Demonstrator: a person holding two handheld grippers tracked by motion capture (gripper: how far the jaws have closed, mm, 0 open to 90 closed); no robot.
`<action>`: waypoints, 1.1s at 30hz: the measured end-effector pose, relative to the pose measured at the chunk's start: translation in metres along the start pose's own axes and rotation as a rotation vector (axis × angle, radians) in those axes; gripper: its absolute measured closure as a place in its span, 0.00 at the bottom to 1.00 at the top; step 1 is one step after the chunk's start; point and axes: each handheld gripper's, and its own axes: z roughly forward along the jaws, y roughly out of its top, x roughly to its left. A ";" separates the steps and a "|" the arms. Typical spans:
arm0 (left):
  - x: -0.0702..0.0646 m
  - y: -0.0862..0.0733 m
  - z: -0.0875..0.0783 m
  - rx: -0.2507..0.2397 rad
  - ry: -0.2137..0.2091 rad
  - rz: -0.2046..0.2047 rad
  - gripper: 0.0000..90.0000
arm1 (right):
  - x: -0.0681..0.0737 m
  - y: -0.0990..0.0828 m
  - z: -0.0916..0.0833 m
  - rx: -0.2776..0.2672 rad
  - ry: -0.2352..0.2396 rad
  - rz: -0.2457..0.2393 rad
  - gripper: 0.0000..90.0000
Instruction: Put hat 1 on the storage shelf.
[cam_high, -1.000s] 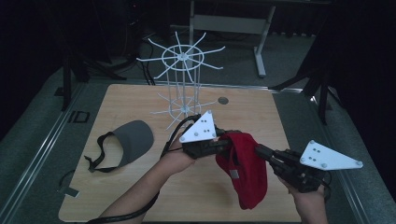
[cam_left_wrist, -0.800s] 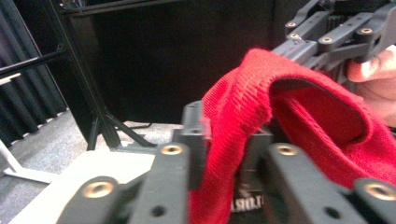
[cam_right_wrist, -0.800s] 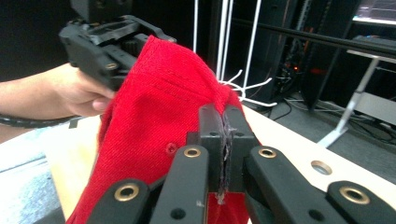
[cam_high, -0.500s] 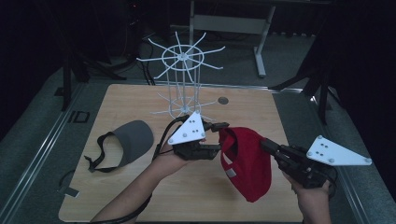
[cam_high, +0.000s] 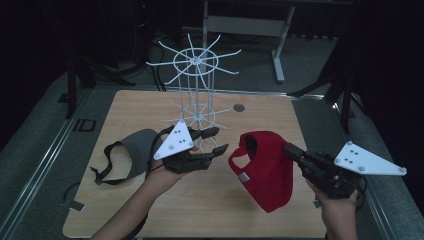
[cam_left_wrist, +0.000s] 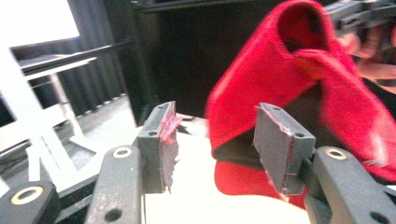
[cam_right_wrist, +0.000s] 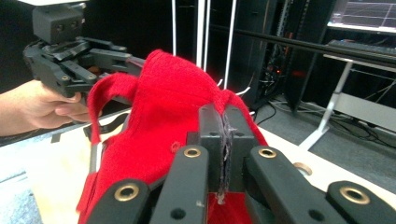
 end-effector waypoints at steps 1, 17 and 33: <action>0.001 -0.001 -0.003 -0.002 -0.003 -0.003 0.55 | -0.001 0.001 0.000 0.000 -0.002 0.001 0.98; -0.003 -0.057 -0.025 0.067 0.007 -0.039 0.55 | -0.023 0.042 0.002 -0.077 -0.085 0.011 0.98; 0.000 -0.098 -0.039 0.089 0.035 -0.101 0.55 | -0.049 0.097 0.033 -0.137 -0.139 0.031 0.98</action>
